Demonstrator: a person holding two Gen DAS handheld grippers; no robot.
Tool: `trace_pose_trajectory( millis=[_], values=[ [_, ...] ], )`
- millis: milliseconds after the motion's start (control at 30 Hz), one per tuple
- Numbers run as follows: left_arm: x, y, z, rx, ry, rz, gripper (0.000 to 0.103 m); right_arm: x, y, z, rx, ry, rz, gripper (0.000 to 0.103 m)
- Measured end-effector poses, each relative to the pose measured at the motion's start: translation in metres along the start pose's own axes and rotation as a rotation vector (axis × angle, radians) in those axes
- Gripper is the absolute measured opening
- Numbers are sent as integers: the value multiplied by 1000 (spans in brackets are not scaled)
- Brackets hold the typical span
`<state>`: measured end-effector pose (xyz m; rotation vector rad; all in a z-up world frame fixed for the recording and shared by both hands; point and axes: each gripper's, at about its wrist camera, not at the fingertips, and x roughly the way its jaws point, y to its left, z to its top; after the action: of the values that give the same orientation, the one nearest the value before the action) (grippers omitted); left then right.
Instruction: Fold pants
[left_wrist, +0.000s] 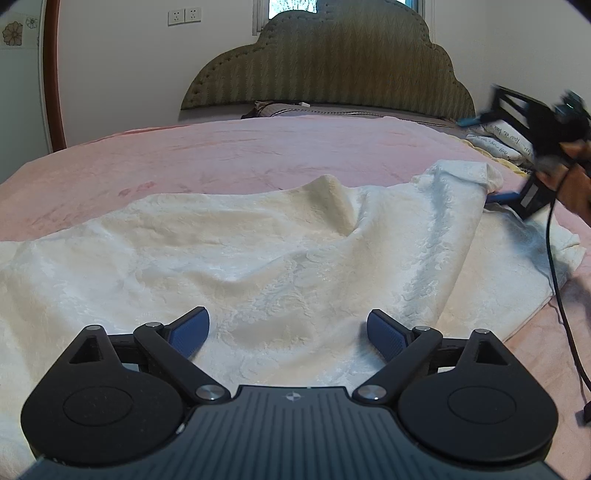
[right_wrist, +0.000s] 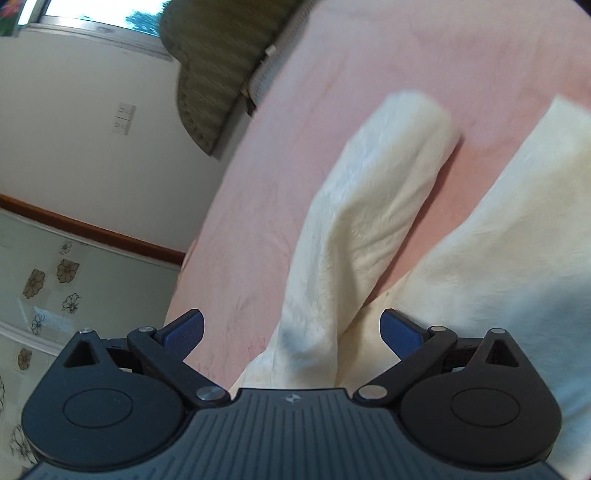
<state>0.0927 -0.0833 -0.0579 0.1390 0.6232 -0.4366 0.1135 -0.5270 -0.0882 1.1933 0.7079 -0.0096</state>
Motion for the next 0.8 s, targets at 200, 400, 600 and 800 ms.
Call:
trace_pose_trajectory(
  millis=[200, 400, 600, 800],
  values=[
    [0, 0, 1, 3, 2, 1, 95, 81, 94, 42, -263, 57, 176, 103],
    [1, 1, 1, -2, 2, -3, 95, 69, 108, 33, -436, -110, 73, 103],
    [1, 1, 1, -2, 2, -4, 95, 24, 44, 41, -227, -122, 100, 103],
    [1, 1, 1, -3, 2, -4, 95, 72, 11, 48, 18, -23, 230, 103]
  ],
)
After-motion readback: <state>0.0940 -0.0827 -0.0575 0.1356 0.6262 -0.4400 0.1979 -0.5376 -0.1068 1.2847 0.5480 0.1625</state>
